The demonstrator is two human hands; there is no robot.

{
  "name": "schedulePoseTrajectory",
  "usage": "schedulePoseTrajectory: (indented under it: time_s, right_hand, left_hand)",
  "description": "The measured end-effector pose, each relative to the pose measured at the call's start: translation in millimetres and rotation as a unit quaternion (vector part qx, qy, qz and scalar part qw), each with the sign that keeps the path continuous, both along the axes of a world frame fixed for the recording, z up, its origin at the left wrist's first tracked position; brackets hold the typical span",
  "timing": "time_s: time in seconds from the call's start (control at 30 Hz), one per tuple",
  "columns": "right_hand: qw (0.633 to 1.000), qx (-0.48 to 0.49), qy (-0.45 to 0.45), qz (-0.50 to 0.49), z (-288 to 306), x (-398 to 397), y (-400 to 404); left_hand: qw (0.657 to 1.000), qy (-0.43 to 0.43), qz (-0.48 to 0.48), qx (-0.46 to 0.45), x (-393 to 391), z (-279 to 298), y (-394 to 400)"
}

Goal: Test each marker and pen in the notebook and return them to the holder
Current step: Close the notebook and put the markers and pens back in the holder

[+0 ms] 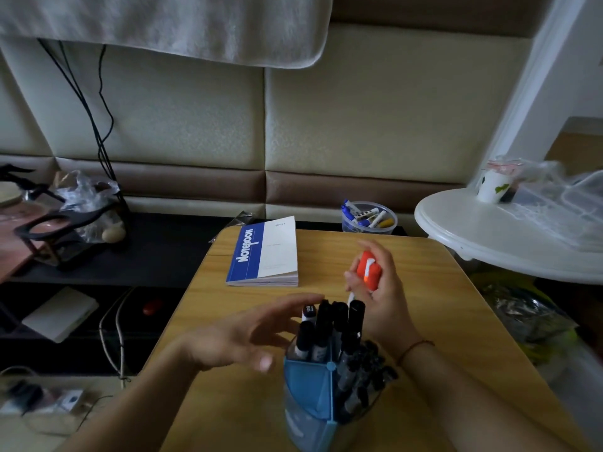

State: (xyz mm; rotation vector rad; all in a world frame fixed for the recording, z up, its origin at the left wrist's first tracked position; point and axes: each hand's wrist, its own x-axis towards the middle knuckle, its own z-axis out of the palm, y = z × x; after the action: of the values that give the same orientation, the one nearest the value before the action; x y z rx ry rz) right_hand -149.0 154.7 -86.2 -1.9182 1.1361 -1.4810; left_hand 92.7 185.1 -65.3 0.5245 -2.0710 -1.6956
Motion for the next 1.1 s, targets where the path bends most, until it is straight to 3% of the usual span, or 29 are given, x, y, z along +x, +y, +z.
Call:
schedulePoseTrajectory:
  time_s: [0.1,0.23,0.37,0.5,0.67,0.83,1.1]
  right_hand:
    - [0.996,-0.051,-0.070,-0.017,48.8,-4.3,16.3]
    - [0.958,-0.199,-0.197,0.067,123.5,-4.1,63.0]
    - [0.936,-0.162,-0.266,0.163,151.5,15.7,110.6]
    - [0.960,-0.108,-0.178,0.189,127.2,45.2,130.5]
    - [0.991,-0.049,-0.056,0.111,95.2,51.8,127.0]
    - [0.992,-0.053,0.073,0.091,92.4,56.7,122.1]
    - [0.980,-0.028,0.142,0.140,94.8,64.7,117.5]
  left_hand:
    - [0.996,-0.035,-0.071,-0.033,-1.3,12.4,7.5]
    - [0.992,-0.091,-0.030,-0.086,-6.1,16.3,11.8]
    - [0.985,-0.122,0.038,-0.118,-11.4,15.4,19.7]
    - [0.983,-0.129,0.065,-0.111,-11.6,17.3,29.1]
    - [0.981,-0.126,0.086,-0.117,-13.3,19.1,32.5]
    - [0.981,-0.133,0.088,-0.112,-12.9,16.9,31.1]
    - [0.978,-0.148,0.107,-0.098,-12.3,10.2,29.6]
